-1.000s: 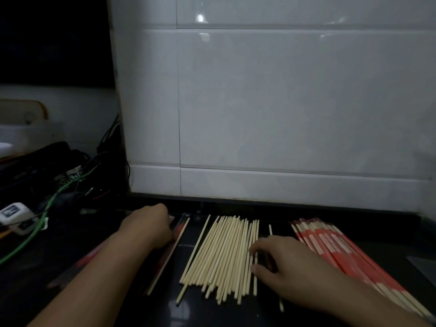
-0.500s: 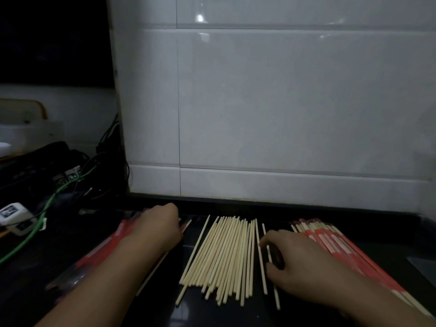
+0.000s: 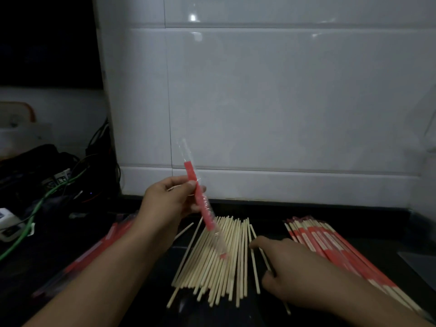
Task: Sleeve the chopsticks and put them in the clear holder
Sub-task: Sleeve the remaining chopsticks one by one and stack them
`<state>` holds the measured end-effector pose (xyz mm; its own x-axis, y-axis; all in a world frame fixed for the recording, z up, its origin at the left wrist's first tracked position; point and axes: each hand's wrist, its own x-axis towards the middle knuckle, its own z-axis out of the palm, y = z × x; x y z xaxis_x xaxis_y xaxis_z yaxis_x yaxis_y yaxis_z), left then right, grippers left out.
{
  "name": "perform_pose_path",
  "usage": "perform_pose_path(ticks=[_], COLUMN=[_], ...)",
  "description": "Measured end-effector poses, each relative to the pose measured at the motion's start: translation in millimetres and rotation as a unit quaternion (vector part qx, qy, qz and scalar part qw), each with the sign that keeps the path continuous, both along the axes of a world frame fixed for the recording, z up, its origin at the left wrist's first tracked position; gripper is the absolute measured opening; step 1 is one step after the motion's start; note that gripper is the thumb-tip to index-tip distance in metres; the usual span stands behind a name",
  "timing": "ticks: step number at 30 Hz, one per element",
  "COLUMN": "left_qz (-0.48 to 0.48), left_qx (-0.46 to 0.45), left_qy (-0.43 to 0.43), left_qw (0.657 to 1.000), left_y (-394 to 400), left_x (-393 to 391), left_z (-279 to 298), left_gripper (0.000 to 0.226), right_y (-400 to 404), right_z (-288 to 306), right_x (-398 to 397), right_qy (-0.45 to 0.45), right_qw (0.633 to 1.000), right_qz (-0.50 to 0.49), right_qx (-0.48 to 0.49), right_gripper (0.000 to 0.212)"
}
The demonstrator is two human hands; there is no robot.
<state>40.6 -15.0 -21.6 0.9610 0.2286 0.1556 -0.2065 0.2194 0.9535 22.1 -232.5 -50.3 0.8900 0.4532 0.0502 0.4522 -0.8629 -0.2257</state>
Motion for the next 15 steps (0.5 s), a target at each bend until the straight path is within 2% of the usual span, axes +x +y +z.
perform_pose_path(ticks=[3, 6, 8, 10, 15], left_qz=[-0.029, -0.047, -0.039, -0.027, -0.004], left_qx=[-0.118, -0.192, -0.216, -0.233, -0.266], left_qy=[-0.003, -0.009, -0.018, -0.027, -0.017], left_qw=[0.993, 0.98, 0.975, 0.972, 0.964], left_y=[-7.7, -10.8, -9.5, -7.7, -6.7], left_x=[0.1, -0.9, 0.5, 1.2, 2.2], left_z=[-1.1, 1.3, 3.2, 4.7, 6.3], left_gripper=[0.016, 0.019, 0.017, 0.011, 0.01], right_y=[2.1, 2.1, -0.1, -4.0, -11.8], right_z=[2.8, 4.4, 9.7, 15.0, 13.2], right_x=[-0.4, 0.6, 0.5, 0.8, 11.7], right_qy=[0.011, 0.011, -0.022, -0.072, -0.071], right_qw=[0.999, 0.999, 0.997, 0.99, 0.931], right_qz=[-0.027, -0.036, -0.039, -0.044, -0.007], right_qx=[0.014, 0.036, 0.065, 0.114, 0.358], right_gripper=[0.05, 0.023, 0.008, 0.015, 0.022])
